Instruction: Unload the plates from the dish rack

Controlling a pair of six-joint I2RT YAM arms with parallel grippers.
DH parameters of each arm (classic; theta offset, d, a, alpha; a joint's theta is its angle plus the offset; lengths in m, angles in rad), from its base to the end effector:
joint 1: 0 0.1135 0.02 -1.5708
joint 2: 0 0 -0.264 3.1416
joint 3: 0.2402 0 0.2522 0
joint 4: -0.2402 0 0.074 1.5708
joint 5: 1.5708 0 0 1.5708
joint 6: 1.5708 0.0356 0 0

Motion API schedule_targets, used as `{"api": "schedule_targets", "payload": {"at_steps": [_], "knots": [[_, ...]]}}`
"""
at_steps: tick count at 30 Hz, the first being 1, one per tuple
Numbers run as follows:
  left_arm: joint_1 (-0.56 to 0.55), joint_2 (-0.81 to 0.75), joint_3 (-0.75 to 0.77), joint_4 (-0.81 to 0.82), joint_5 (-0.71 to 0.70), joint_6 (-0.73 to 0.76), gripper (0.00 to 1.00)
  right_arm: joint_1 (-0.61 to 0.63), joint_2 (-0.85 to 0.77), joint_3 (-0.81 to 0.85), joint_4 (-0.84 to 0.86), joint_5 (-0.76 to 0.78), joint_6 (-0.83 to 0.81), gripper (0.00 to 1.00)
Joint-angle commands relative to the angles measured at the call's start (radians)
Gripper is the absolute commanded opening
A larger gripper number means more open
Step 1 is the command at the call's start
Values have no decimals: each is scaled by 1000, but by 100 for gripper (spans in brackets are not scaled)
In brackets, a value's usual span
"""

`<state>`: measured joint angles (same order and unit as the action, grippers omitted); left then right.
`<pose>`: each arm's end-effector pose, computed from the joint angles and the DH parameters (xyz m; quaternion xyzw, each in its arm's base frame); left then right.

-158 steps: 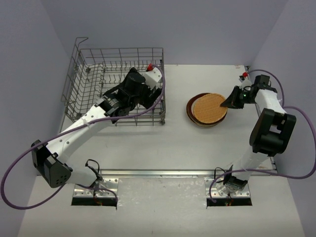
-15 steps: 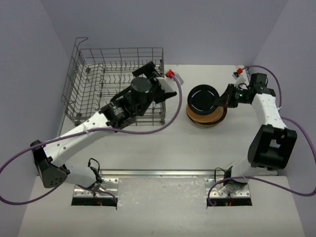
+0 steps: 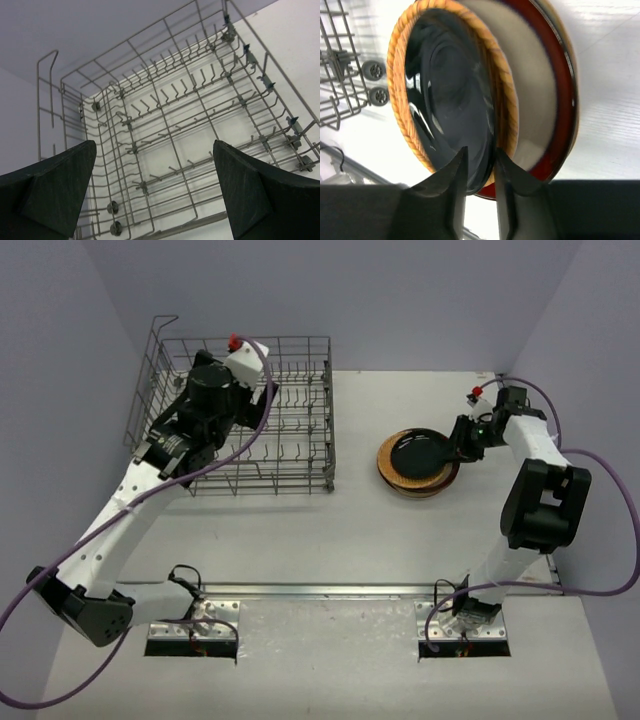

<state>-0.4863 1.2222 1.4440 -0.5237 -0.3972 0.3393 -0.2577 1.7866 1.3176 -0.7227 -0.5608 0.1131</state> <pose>0.2342 -0.1082 0.4423 0.2096 0.7702 0.1158 0.5912 0.3536 -0.0736 0.2174 0.1227 0.9372 0.2580 0.2002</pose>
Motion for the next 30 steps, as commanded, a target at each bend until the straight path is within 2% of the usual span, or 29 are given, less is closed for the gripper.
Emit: {"api": "schedule_targets", "payload": {"at_steps": [1, 4, 5, 6, 7, 13, 18, 23, 26, 30], "knots": [[103, -94, -60, -39, 105, -136, 100, 5, -9, 78, -21, 36, -23, 64], [173, -116, -115, -64, 190, -213, 100, 5, -59, 106, -43, 59, -25, 85], [176, -118, -117, -70, 196, -216, 100, 5, -62, 107, -44, 61, -27, 86], [202, -118, -133, -80, 237, -241, 100, 5, -108, 124, -49, 68, -29, 95], [224, -115, -141, -89, 271, -259, 100, 5, -147, 135, -50, 71, -34, 98], [306, -118, -166, -117, 418, -318, 100, 5, -334, 112, 11, 64, -63, 99], [323, -158, -193, -109, 376, -301, 100, 5, -635, -174, 201, 4, -59, 99], [327, -224, -237, -87, 361, -253, 100, 5, -832, -460, 361, 15, -57, 99], [328, -255, -274, -79, 337, -229, 100, 5, -903, -533, 398, 35, -69, 99], [328, -274, -298, -64, 324, -231, 100, 6, -924, -536, 386, 38, -72, 99]]}}
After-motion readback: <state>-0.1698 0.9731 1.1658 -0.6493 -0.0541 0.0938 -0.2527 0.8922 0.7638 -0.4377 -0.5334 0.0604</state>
